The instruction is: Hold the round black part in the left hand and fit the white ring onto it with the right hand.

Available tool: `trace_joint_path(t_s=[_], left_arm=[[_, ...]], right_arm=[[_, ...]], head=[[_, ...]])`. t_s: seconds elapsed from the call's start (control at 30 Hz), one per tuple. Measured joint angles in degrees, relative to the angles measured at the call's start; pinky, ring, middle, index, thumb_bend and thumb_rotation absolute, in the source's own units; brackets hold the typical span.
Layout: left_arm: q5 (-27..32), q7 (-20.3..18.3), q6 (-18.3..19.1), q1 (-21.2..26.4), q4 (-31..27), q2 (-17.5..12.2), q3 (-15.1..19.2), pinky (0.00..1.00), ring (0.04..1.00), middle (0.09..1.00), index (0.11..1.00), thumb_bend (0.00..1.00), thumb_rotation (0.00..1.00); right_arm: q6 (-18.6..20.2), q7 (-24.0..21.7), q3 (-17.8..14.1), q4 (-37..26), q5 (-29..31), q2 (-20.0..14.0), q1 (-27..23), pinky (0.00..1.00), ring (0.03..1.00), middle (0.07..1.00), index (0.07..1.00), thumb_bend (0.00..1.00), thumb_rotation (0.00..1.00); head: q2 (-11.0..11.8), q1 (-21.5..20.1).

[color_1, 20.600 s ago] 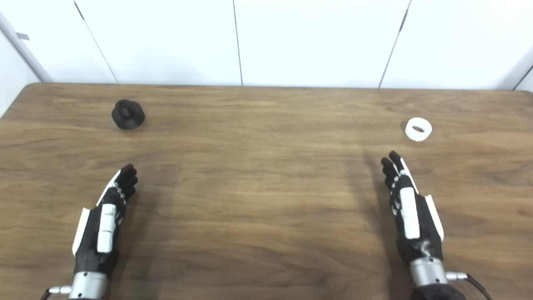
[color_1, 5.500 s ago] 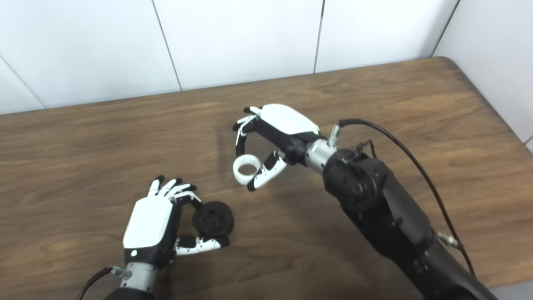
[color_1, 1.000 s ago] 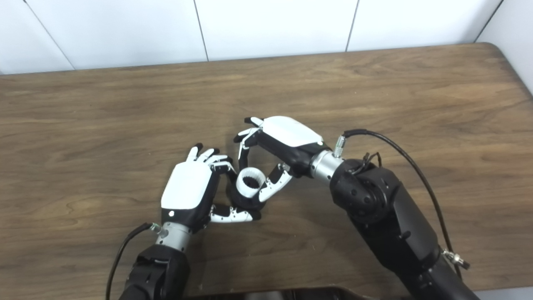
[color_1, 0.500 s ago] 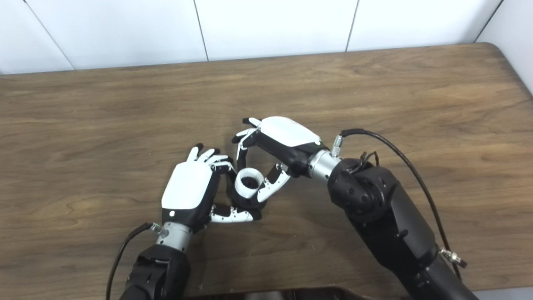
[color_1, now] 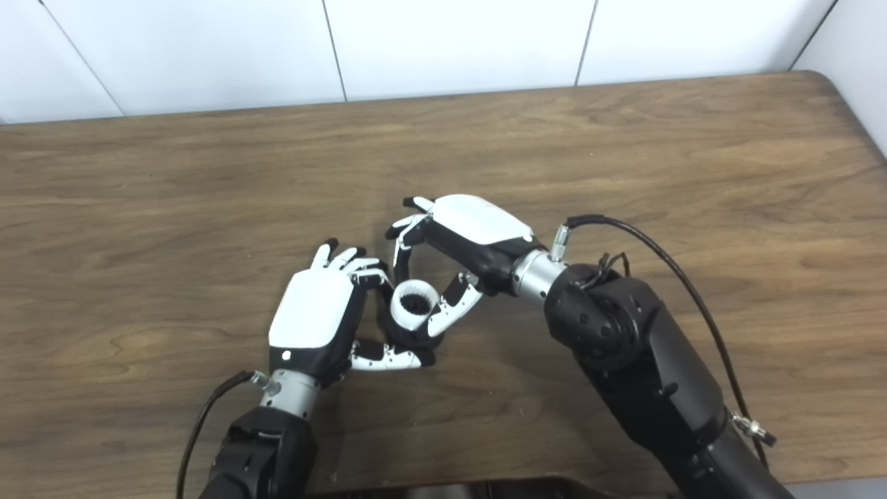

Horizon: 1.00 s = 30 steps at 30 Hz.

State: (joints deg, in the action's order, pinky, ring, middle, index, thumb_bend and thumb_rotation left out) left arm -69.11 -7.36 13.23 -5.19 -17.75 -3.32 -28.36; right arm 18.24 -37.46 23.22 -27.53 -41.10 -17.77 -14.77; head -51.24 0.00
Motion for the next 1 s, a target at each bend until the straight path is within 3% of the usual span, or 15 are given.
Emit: trace_joint_path(t_s=[1.0], left_arm=[[-0.4,-0.6,0.0,-0.1,-0.3,0.2,-0.1,1.0,0.895,0.786,0.484,0.52,0.06]], right_arm=[[-0.3,0.0,0.2,0.0,-0.2,0.0,0.7,1.0,0.98,0.843,0.486,0.52,0.14]], head=[[-0.3,-0.1]])
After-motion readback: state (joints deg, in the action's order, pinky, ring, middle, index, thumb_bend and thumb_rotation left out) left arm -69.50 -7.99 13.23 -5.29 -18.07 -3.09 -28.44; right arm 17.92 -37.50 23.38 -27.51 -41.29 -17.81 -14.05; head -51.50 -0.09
